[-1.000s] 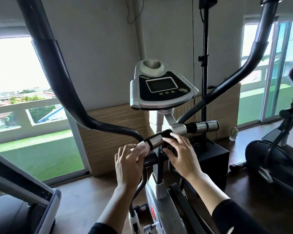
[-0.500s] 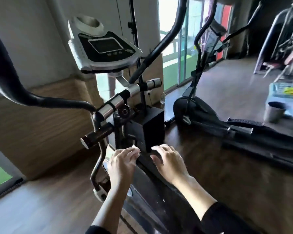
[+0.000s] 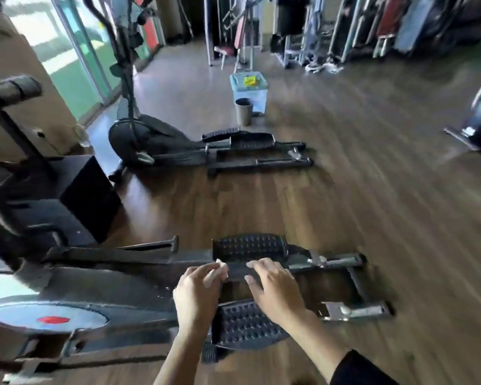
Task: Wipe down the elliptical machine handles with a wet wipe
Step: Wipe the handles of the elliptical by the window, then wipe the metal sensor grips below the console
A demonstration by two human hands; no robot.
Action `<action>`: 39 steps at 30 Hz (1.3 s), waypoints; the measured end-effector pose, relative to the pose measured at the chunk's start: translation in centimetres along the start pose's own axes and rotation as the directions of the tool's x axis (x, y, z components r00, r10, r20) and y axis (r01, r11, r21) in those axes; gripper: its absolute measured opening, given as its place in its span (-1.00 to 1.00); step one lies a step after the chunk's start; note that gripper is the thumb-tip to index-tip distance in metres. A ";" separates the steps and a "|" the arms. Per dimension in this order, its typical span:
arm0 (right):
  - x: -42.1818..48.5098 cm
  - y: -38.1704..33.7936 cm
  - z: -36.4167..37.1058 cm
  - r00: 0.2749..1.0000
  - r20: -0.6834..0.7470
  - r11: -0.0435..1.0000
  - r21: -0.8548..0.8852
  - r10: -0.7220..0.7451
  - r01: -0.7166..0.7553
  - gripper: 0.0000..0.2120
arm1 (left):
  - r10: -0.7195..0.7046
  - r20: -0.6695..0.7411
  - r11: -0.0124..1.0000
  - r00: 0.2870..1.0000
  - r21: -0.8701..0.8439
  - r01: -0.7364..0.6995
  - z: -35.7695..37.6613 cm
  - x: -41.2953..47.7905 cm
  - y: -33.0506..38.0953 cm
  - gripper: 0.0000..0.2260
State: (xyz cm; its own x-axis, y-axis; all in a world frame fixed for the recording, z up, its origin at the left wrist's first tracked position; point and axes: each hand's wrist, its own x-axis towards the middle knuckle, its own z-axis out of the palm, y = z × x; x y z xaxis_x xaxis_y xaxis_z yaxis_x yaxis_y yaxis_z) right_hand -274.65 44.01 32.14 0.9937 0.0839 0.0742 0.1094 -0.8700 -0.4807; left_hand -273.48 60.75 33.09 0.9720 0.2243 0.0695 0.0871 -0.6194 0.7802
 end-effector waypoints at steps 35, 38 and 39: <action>-8.7 58.7 -32.5 0.829 -0.204 0.852 0.083 0.521 -0.516 -0.65 | 0.309 0.458 0.948 0.834 -0.085 -0.305 56.5 -10.6 45.0 -0.88; -4.6 64.4 -34.5 0.819 -0.236 0.850 0.064 0.523 -0.524 -0.55 | 0.323 0.450 0.945 0.833 -0.099 -0.312 61.7 -7.4 49.1 -0.92; -3.3 66.0 -35.3 0.819 -0.245 0.851 0.062 0.519 -0.521 -0.48 | 0.328 0.445 0.943 0.833 -0.106 -0.315 63.2 -6.3 50.5 -0.93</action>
State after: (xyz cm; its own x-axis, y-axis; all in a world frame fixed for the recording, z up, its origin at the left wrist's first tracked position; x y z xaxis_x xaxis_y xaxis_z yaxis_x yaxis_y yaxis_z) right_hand -271.54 -30.88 31.00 0.8647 -0.5016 0.0253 -0.4229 -0.7545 -0.5019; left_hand -261.37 -19.53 32.76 0.9357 -0.3509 0.0373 -0.2469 -0.5755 0.7797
